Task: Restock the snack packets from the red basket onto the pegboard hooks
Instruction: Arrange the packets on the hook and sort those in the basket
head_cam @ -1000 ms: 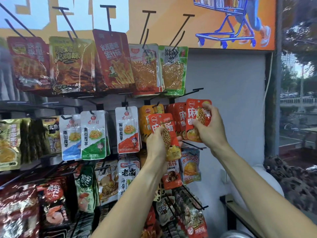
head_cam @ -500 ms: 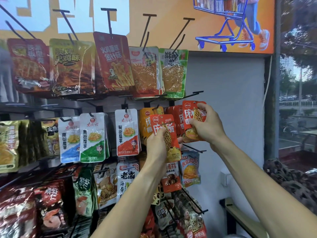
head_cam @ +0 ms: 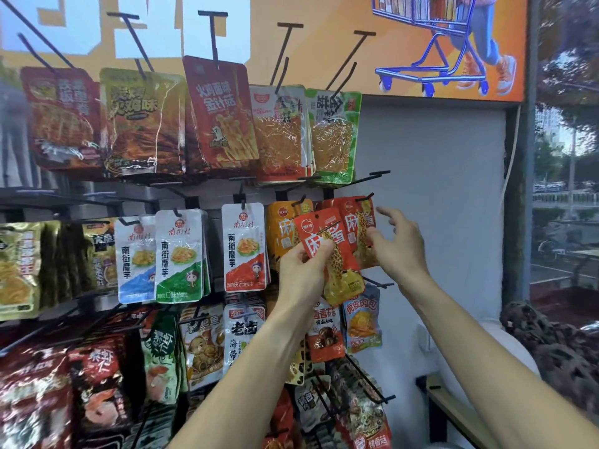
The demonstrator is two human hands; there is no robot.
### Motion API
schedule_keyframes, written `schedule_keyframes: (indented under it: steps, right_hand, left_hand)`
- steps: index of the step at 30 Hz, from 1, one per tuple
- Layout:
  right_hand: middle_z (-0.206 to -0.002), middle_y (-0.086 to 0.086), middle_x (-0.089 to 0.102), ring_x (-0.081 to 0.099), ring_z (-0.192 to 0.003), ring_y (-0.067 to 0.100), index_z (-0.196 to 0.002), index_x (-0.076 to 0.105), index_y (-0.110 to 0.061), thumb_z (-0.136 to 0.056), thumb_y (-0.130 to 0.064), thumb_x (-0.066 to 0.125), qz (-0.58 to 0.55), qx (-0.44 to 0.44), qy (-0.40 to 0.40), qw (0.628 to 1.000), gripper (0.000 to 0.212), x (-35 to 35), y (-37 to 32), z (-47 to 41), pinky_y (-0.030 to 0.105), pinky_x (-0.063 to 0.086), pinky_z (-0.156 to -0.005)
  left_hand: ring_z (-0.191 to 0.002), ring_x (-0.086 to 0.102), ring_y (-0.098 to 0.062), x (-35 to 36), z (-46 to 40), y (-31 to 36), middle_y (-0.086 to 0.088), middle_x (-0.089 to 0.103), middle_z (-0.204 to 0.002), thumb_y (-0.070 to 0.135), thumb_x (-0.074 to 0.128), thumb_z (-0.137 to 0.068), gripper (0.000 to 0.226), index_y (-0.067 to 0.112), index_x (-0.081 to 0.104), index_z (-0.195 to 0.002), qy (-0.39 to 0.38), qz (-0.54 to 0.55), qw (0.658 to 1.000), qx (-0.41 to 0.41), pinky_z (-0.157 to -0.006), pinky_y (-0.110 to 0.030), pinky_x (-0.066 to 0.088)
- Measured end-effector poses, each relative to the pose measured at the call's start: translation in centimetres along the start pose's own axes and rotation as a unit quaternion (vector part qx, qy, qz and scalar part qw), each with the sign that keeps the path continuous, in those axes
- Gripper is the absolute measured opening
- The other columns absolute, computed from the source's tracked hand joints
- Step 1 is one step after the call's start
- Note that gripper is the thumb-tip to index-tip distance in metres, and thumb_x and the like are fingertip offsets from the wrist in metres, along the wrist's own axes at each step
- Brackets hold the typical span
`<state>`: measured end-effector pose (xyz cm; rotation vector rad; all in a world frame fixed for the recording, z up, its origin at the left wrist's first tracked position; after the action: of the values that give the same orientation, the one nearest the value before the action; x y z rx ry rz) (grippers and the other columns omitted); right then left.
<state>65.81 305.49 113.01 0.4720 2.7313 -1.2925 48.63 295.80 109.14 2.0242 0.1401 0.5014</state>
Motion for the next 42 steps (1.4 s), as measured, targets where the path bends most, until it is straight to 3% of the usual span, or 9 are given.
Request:
schedule_keyframes:
  steps: [3, 6, 8, 10, 13, 16, 19, 30, 42]
  right_hand:
    - [-0.123, -0.001, 0.068, 0.067, -0.112, 0.013, -0.127, 0.059, -0.027, -0.1, -0.027, 0.068, -0.219, 0.0, -0.003, 0.976, 0.028, -1.0, -0.6, 3.8, 0.035, 0.059, -0.089]
    - [-0.114, 0.002, 0.073, 0.072, -0.105, 0.017, -0.119, 0.06, -0.029, -0.098, -0.019, 0.072, -0.281, 0.013, -0.016, 0.96, 0.026, -0.4, -0.3, 5.0, 0.043, 0.063, -0.086]
    - [-0.112, 0.003, 0.073, 0.073, -0.102, 0.02, -0.111, 0.062, -0.031, -0.096, -0.013, 0.073, -0.277, 0.021, 0.015, 0.96, 0.026, -0.9, 0.2, 4.4, 0.046, 0.064, -0.084]
    - [-0.112, 0.002, 0.072, 0.072, -0.101, 0.022, -0.105, 0.066, -0.035, -0.097, -0.009, 0.071, -0.267, 0.028, 0.052, 0.962, 0.027, -1.9, 0.7, 3.5, 0.049, 0.064, -0.081]
    - [-0.116, 0.0, 0.068, 0.069, -0.104, 0.019, -0.114, 0.07, -0.033, -0.1, -0.007, 0.064, -0.251, 0.03, 0.066, 0.965, 0.03, -2.7, 0.6, 1.8, 0.044, 0.065, -0.079]
    - [-0.117, -0.003, 0.066, 0.067, -0.106, 0.018, -0.121, 0.07, -0.032, -0.101, -0.005, 0.062, -0.229, 0.028, 0.063, 0.971, 0.034, -2.6, 0.1, 0.1, 0.045, 0.063, -0.086]
    - [-0.121, 0.0, 0.066, 0.066, -0.108, 0.018, -0.131, 0.069, -0.026, -0.102, -0.007, 0.061, -0.218, 0.037, 0.057, 0.974, 0.036, -2.1, -0.2, -0.8, 0.046, 0.062, -0.091]
    - [-0.133, 0.001, 0.066, 0.064, -0.119, 0.021, -0.136, 0.067, -0.024, -0.103, -0.009, 0.058, -0.182, 0.058, 0.053, 0.98, 0.037, -2.2, 0.4, -1.9, 0.046, 0.059, -0.099]
    - [-0.142, 0.002, 0.063, 0.06, -0.127, 0.022, -0.144, 0.061, -0.021, -0.101, -0.01, 0.061, -0.092, 0.038, 0.01, 0.995, 0.045, -1.7, -0.6, -2.4, 0.043, 0.052, -0.109]
  left_hand:
    - [-0.099, 0.079, -0.026, 0.8, -0.1, -0.5, -0.007, 0.082, -0.106, 0.022, 0.072, -0.1, 0.018, 0.011, 0.076, -0.113, -0.041, -0.007, 0.999, -0.007, -0.092, -0.047, 0.063]
    - [-0.095, 0.079, -0.026, 2.9, 0.1, -0.6, -0.008, 0.082, -0.102, 0.019, 0.074, -0.098, 0.017, 0.009, 0.077, -0.111, -0.083, -0.013, 0.996, -0.008, -0.081, -0.036, 0.065]
    - [-0.092, 0.079, -0.022, 4.0, 0.0, 0.2, -0.005, 0.082, -0.1, 0.02, 0.078, -0.095, 0.02, 0.013, 0.076, -0.114, -0.081, -0.046, 0.995, 0.031, -0.073, -0.03, 0.064]
    - [-0.088, 0.077, -0.012, 4.4, -0.4, 1.1, -0.001, 0.077, -0.106, 0.024, 0.083, -0.091, 0.046, 0.023, 0.063, -0.133, -0.06, -0.109, 0.989, 0.08, -0.071, -0.027, 0.064]
    - [-0.089, 0.076, -0.011, 5.2, -1.4, 2.2, 0.001, 0.068, -0.114, 0.023, 0.082, -0.092, 0.071, 0.041, 0.045, -0.15, -0.053, -0.193, 0.967, 0.155, -0.075, -0.033, 0.066]
    - [-0.079, 0.071, 0.002, 6.5, -2.2, 3.1, 0.014, 0.063, -0.107, 0.019, 0.076, -0.097, 0.06, 0.039, 0.052, -0.149, -0.053, -0.265, 0.942, 0.202, -0.072, -0.028, 0.065]
    - [-0.079, 0.068, -0.001, 7.0, -3.2, 3.6, 0.02, 0.059, -0.105, 0.022, 0.074, -0.098, 0.058, 0.037, 0.054, -0.15, -0.036, -0.312, 0.926, 0.209, -0.073, -0.03, 0.064]
    - [-0.097, 0.071, -0.019, 7.9, -3.5, 3.8, 0.001, 0.066, -0.123, 0.024, 0.072, -0.098, 0.062, 0.027, 0.05, -0.156, -0.036, -0.375, 0.891, 0.252, -0.088, -0.045, 0.063]
    - [-0.118, 0.062, -0.025, 7.8, -3.8, 4.0, -0.006, 0.062, -0.129, 0.022, 0.068, -0.1, 0.061, 0.02, 0.049, -0.157, -0.012, -0.436, 0.856, 0.277, -0.107, -0.039, 0.05]
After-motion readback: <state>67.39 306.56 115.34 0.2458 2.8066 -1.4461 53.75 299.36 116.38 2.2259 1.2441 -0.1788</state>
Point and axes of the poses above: each hand's wrist, its own z-axis away from the middle knuckle, its own x-axis out of the palm, y = z × x, the point moved 8 cm from there along -z, towards the middle knuckle
